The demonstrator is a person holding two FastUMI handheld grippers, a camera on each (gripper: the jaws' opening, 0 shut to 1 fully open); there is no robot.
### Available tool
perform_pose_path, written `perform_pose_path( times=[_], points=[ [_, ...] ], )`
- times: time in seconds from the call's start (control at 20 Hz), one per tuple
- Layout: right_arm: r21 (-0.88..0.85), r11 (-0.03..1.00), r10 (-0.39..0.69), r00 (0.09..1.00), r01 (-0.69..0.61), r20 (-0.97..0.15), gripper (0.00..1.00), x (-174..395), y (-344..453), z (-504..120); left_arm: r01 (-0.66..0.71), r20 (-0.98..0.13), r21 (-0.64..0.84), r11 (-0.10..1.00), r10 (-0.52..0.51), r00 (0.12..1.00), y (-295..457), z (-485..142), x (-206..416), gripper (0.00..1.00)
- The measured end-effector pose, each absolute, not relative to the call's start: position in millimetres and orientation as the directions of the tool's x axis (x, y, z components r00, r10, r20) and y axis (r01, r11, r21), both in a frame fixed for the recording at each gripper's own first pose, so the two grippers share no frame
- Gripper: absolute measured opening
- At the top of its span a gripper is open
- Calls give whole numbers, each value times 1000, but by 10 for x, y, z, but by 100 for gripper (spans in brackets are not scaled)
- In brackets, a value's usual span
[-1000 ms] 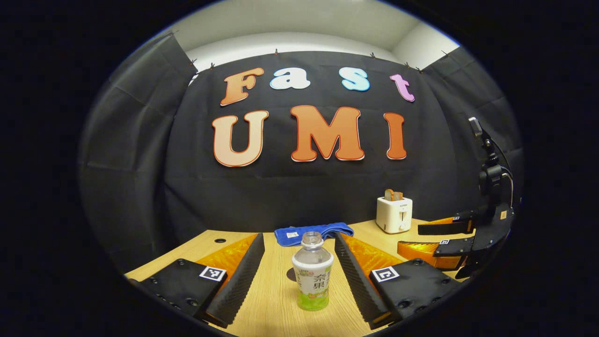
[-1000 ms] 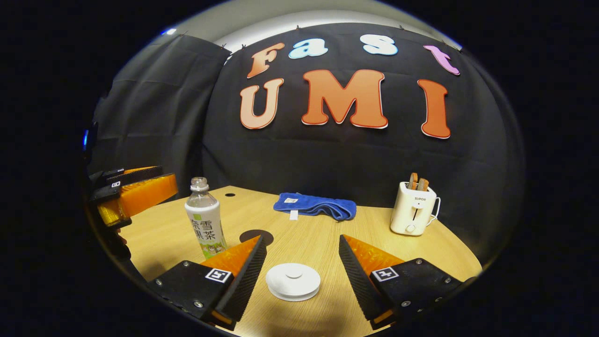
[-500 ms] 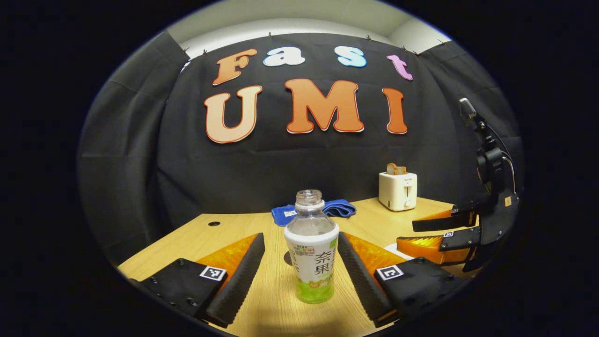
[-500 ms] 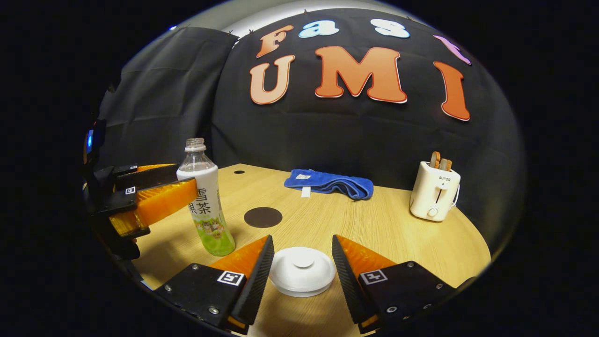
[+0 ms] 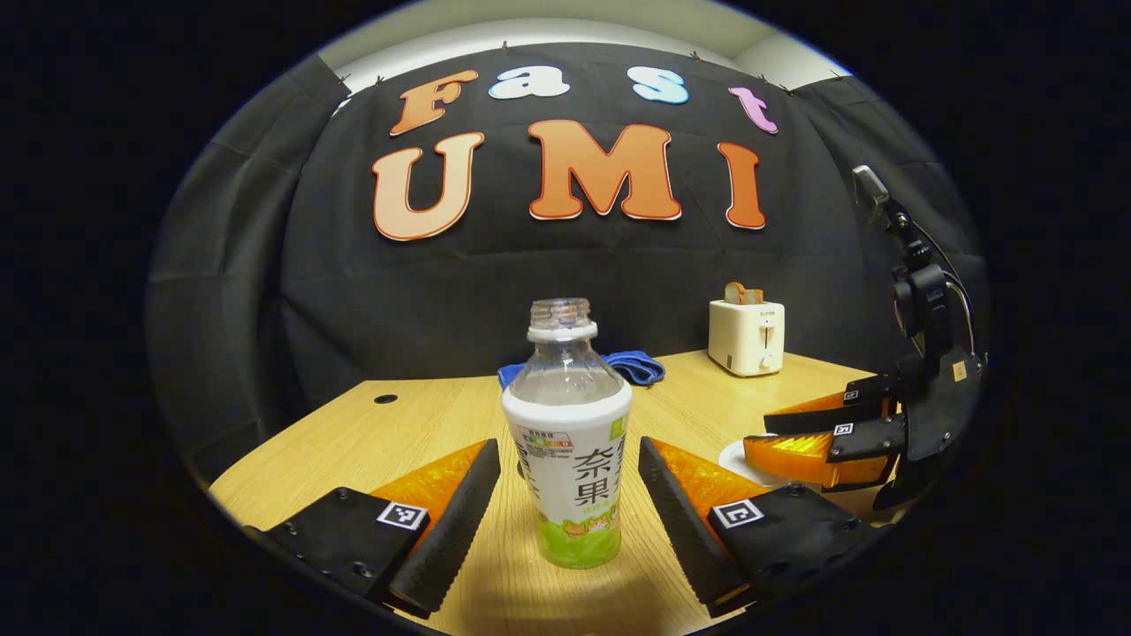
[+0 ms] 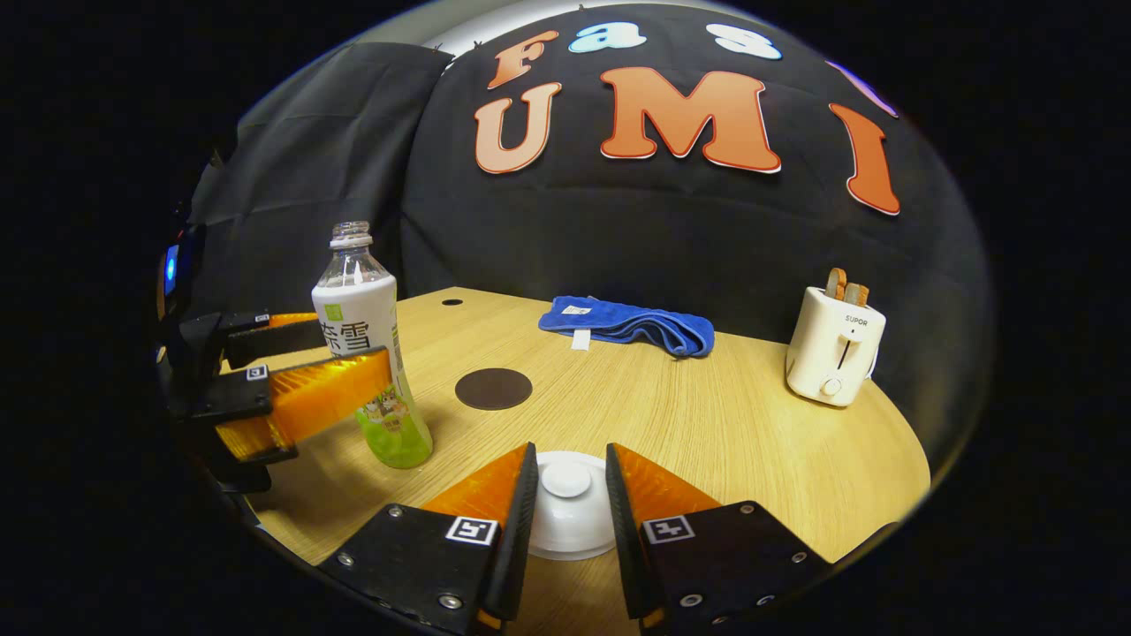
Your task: Open the teacup lid with one hand, grasp the water bottle and pour water into the teacup with the other hand; after pouring, place the water bottle on the coaster and then close the teacup lid.
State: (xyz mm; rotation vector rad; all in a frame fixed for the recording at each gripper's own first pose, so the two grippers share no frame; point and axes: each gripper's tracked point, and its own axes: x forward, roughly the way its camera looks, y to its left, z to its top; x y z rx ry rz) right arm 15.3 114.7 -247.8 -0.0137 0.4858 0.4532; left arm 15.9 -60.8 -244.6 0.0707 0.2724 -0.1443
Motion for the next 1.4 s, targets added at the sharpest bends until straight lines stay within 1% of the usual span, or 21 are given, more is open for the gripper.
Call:
perform_pose_path(
  times=[0.05, 0.1, 0.15, 0.2, 0.25, 0.3, 0.35, 0.4, 0.6, 0.65, 0.7, 0.85, 1.0, 1.1, 1.25, 1.3, 1.35, 1.4],
  points=[
    [98, 900, 419, 786, -424, -455, 42, 156, 1156, -2485, 155, -282, 44, 987, -137, 950, -626, -2470, 168, 100],
    [102, 899, 424, 785, -426, -452, 33, 163, 1159, -2487, 156, -286, 41, 987, -138, 948, -616, -2482, 177, 100],
    [102, 897, 426, 783, -430, -454, 28, 137, 1150, -2467, 159, -294, 37, 987, -141, 945, -620, -2515, 188, 100],
    [101, 896, 429, 782, -433, -453, 26, 159, 1149, -2480, 161, -302, 34, 986, -143, 943, -625, -2543, 198, 100],
    [101, 896, 429, 782, -433, -453, 25, 157, 1146, -2478, 160, -313, 34, 987, -141, 939, -635, -2579, 206, 98],
    [104, 895, 431, 782, -434, -451, 23, 151, 1141, -2476, 153, -324, 36, 988, -133, 937, -624, -2616, 205, 100],
    [110, 894, 434, 782, -434, -448, 22, 141, 1139, -2463, 136, -339, 36, 990, -116, 934, -591, -2659, 213, 98],
    [114, 895, 434, 785, -431, -443, 22, 158, 1116, -2427, 130, -356, 27, 991, -112, 928, -588, -2720, 209, 100],
    [137, 900, 432, 810, -413, -398, 22, 215, 1026, -2233, 128, -408, 5, 992, -115, 906, -588, -2878, 207, 100],
    [145, 901, 433, 816, -410, -383, 17, 233, 1003, -2178, 125, -420, 6, 992, -111, 901, -591, -2915, 212, 98],
    [150, 902, 431, 823, -405, -370, 22, 242, 976, -2122, 120, -431, 5, 993, -106, 896, -592, -2955, 219, 99],
    [146, 911, 412, 843, -386, -345, 22, 289, 881, -2039, 102, -432, -3, 995, -93, 897, -565, -2952, 261, 75],
    [162, 913, 407, 851, -374, -331, 22, 311, 796, -1995, 98, -435, 11, 995, -83, 897, -559, -2951, 273, 70],
    [176, 914, 404, 853, -364, -331, 22, 317, 734, -2002, 102, -454, 64, 993, -62, 889, -518, -2956, 278, 68],
    [173, 922, 386, 866, -347, -319, 22, 327, 610, -1951, 102, -453, 175, 979, -12, 892, -418, -2861, 332, 68],
    [175, 923, 382, 870, -342, -313, 22, 334, 572, -1933, 107, -453, 211, 972, 0, 891, -389, -2831, 369, 70],
    [176, 925, 376, 875, -336, -306, 18, 342, 530, -1911, 111, -458, 245, 963, 15, 889, -362, -2822, 400, 70],
    [176, 928, 367, 880, -327, -300, 22, 357, 483, -1891, 112, -461, 276, 955, 29, 887, -338, -2807, 417, 70]
  ],
)
